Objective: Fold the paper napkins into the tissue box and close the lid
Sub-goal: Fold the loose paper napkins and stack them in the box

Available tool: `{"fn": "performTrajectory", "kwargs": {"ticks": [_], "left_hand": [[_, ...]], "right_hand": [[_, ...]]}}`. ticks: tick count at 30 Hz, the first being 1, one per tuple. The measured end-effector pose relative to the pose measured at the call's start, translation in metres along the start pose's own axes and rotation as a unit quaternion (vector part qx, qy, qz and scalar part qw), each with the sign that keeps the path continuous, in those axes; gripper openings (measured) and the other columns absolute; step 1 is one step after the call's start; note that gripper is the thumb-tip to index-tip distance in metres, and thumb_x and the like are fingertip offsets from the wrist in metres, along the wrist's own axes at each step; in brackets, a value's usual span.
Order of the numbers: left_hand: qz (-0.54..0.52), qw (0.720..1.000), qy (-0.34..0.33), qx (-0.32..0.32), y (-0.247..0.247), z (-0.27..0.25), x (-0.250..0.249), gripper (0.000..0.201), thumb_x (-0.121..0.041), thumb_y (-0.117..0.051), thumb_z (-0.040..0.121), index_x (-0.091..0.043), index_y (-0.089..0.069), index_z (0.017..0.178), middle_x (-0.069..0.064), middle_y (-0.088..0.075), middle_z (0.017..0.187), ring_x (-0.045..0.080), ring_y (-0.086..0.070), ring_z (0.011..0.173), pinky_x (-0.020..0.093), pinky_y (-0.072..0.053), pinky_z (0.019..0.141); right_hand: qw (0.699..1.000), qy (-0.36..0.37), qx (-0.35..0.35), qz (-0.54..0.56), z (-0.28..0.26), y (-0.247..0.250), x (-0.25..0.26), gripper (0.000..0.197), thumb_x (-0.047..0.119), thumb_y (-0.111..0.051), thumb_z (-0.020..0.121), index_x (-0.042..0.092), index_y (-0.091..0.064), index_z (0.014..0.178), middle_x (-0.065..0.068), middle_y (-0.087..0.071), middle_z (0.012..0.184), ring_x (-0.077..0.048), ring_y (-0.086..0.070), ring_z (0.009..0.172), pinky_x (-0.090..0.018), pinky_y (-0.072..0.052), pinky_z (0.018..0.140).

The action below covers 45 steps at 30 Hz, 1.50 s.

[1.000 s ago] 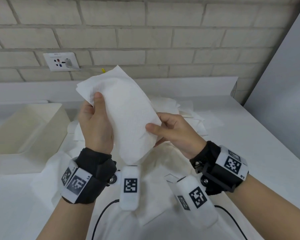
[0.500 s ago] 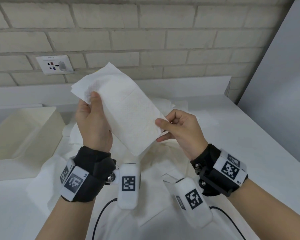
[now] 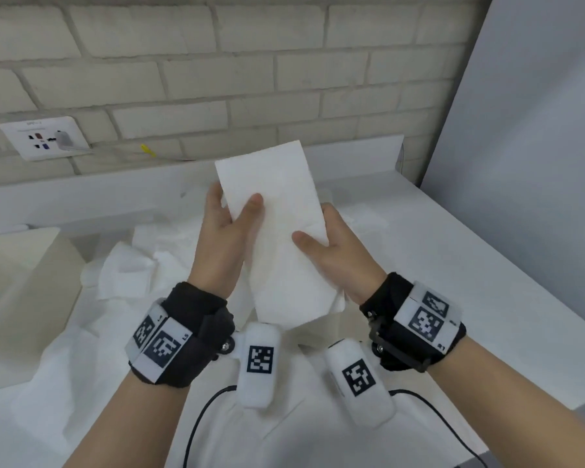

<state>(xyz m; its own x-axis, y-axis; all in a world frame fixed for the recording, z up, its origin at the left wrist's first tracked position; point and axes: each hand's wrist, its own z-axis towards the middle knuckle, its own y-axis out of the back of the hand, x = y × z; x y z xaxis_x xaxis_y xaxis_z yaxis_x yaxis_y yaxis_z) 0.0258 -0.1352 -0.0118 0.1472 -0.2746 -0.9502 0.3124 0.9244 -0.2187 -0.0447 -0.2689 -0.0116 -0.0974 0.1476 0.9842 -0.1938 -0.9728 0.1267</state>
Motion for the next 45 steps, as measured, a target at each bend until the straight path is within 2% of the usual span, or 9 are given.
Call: {"fn": "performTrajectory", "kwargs": {"ticks": [5,12,18,24,26,29,33,36,45], "left_hand": [[0.123,0.975,0.097,0.155,-0.005,-0.001,0.010,0.067,-0.012,-0.071,0.062,-0.013,-0.044,0.124,0.005,-0.062,0.121,0.020,-0.062,0.110,0.037,-0.054,0.088],[0.179,0.923,0.170,0.294,-0.060,-0.001,0.038,0.069,-0.008,-0.065,0.066,-0.016,-0.038,0.129,0.001,-0.058,0.125,0.017,-0.058,0.115,0.038,-0.051,0.093],[0.217,0.948,0.082,0.218,-0.121,0.005,0.065,0.035,0.003,-0.044,0.090,-0.014,-0.033,0.118,-0.001,-0.054,0.104,0.013,-0.056,0.091,0.025,-0.049,0.074],[0.202,0.940,0.056,0.270,-0.168,0.009,0.083,0.039,0.007,-0.032,0.093,-0.011,-0.021,0.127,-0.008,-0.044,0.117,0.001,-0.049,0.101,0.008,-0.044,0.082],[0.183,0.943,0.040,0.274,-0.179,0.012,0.087,0.040,0.010,-0.030,0.093,-0.015,-0.017,0.122,-0.002,-0.037,0.125,0.003,-0.043,0.109,0.000,-0.040,0.077],[0.150,0.947,0.068,0.276,-0.180,0.016,0.098,0.044,0.008,-0.033,0.095,-0.018,-0.013,0.125,0.004,-0.036,0.132,0.011,-0.043,0.117,0.005,-0.043,0.080],[0.161,0.929,0.114,0.314,-0.173,0.017,0.114,0.036,-0.003,-0.035,0.100,-0.020,-0.015,0.125,0.002,-0.036,0.138,0.010,-0.041,0.120,0.015,-0.040,0.090],[0.141,0.937,0.091,0.306,-0.177,0.021,0.110,0.028,-0.007,-0.034,0.101,-0.027,-0.019,0.114,-0.008,-0.038,0.127,-0.003,-0.042,0.109,0.006,-0.037,0.082],[0.169,0.929,0.109,0.309,-0.185,0.018,0.118,0.031,-0.012,-0.033,0.102,-0.016,-0.022,0.131,-0.003,-0.040,0.132,0.004,-0.042,0.119,0.017,-0.034,0.093]], "right_hand": [[0.999,-0.018,-0.009,-0.033,-0.012,0.017,-0.011,0.019,0.011,-0.036,0.099,0.022,-0.030,0.113,0.009,-0.054,0.096,-0.012,-0.057,0.088,-0.025,-0.047,0.081],[0.963,0.088,-0.196,-0.163,-0.023,0.053,-0.039,0.046,-0.007,-0.036,0.092,0.025,-0.025,0.124,-0.010,-0.049,0.108,-0.019,-0.053,0.088,-0.016,-0.038,0.082],[0.947,-0.017,-0.038,-0.318,-0.040,0.108,-0.052,0.060,-0.012,-0.045,0.085,0.014,-0.029,0.136,-0.002,-0.028,0.121,-0.018,-0.042,0.109,-0.012,-0.032,0.080],[0.940,0.046,-0.212,-0.264,-0.033,0.133,-0.057,0.068,-0.022,-0.038,0.079,0.006,-0.019,0.138,-0.002,-0.045,0.108,-0.017,-0.052,0.084,-0.007,-0.036,0.071],[0.943,0.049,-0.273,-0.186,-0.024,0.138,-0.059,0.077,-0.019,-0.036,0.083,0.015,-0.003,0.144,-0.004,-0.048,0.121,-0.017,-0.055,0.101,-0.003,-0.036,0.077],[0.948,-0.004,-0.305,-0.089,-0.018,0.146,-0.071,0.079,-0.011,-0.037,0.089,0.020,0.009,0.145,0.004,-0.048,0.118,-0.010,-0.051,0.104,0.003,-0.036,0.073],[0.958,-0.098,-0.239,-0.126,-0.018,0.149,-0.083,0.033,0.006,-0.032,0.098,0.007,-0.034,0.132,-0.001,-0.050,0.110,-0.024,-0.051,0.113,-0.018,-0.036,0.078],[0.960,-0.073,-0.234,-0.139,-0.016,0.148,-0.074,0.022,0.010,-0.027,0.100,0.004,-0.036,0.120,-0.010,-0.057,0.102,-0.029,-0.055,0.097,-0.029,-0.040,0.077],[0.957,-0.101,-0.226,-0.152,-0.025,0.153,-0.080,0.030,0.011,-0.027,0.101,0.006,-0.030,0.131,-0.001,-0.049,0.104,-0.027,-0.055,0.102,-0.021,-0.038,0.074]]}}
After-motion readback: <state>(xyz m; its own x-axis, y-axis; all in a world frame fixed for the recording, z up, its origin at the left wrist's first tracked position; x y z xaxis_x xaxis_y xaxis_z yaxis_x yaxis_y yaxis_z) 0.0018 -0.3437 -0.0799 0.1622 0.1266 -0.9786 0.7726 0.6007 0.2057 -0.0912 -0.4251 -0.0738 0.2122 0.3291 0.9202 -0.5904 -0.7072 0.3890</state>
